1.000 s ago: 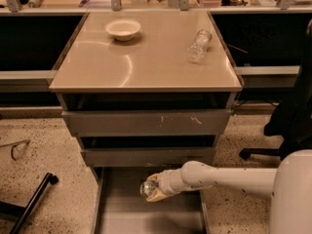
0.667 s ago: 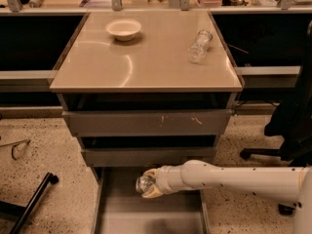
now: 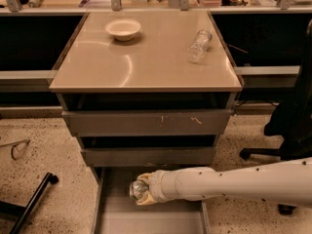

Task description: Pick 7up can from bottom drawer and place on counter

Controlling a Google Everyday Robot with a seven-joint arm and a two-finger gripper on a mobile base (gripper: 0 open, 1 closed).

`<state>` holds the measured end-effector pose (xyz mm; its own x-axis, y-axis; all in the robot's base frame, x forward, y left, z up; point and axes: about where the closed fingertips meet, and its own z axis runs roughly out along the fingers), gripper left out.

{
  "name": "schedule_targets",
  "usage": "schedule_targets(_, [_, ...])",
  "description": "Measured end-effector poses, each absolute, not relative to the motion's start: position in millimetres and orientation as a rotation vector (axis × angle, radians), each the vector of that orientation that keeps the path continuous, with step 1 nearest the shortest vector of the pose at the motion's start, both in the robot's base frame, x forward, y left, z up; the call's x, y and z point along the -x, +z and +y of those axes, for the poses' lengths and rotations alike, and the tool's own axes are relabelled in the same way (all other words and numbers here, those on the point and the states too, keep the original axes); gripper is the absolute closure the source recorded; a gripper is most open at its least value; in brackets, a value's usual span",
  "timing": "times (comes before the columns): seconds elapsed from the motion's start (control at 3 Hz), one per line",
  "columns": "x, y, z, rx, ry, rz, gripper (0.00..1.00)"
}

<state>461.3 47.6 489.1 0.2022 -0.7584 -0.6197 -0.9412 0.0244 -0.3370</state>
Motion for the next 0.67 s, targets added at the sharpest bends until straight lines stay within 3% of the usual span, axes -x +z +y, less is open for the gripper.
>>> schedule_targets(0.67, [-466,541,61,1.762,0.297,1.530,1.00])
